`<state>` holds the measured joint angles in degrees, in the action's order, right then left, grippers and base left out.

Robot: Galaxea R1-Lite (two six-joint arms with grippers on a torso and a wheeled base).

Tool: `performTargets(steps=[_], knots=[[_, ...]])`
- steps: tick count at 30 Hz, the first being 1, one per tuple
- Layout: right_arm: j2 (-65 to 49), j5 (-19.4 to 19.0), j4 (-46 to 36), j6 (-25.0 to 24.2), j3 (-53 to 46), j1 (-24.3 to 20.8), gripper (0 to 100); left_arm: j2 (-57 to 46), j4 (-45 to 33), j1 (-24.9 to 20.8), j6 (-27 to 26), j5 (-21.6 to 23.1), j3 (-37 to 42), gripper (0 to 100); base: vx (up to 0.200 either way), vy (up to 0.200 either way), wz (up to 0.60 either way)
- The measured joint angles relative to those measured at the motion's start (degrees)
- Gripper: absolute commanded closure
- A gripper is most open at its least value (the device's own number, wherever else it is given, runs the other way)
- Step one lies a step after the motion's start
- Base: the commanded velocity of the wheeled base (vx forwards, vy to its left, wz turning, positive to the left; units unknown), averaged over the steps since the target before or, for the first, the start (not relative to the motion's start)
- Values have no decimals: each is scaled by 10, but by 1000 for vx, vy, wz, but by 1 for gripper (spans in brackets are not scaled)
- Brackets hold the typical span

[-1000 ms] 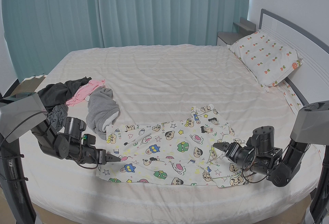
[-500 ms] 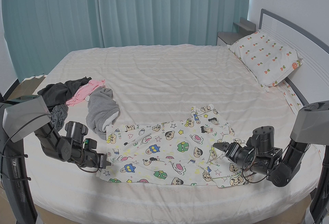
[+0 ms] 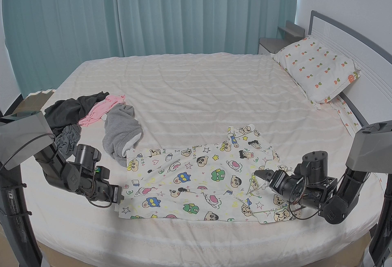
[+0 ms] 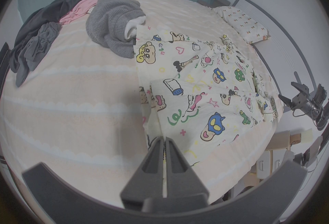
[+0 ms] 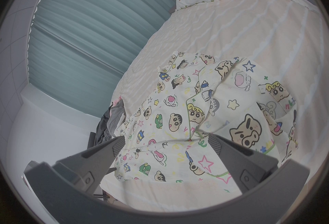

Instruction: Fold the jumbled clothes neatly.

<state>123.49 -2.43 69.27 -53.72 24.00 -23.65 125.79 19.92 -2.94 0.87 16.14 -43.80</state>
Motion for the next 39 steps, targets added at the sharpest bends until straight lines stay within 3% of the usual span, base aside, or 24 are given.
performTargets(steps=[16, 33, 37, 39], knots=[[0, 0, 0, 0, -1, -4, 0, -27, -100, 5, -38, -5, 1, 100, 0, 0, 0], [3, 1, 1, 2, -1, -5, 0, -23, -99, 20, -37, -3, -15, 100, 0, 0, 0], [2, 1, 1, 4, -1, -4, 0, -30, -97, 21, 8, 17, -13, 100, 0, 0, 0], [0, 4, 1, 5, -1, -3, 0, -44, -94, 20, 68, 49, -12, 100, 0, 0, 0]])
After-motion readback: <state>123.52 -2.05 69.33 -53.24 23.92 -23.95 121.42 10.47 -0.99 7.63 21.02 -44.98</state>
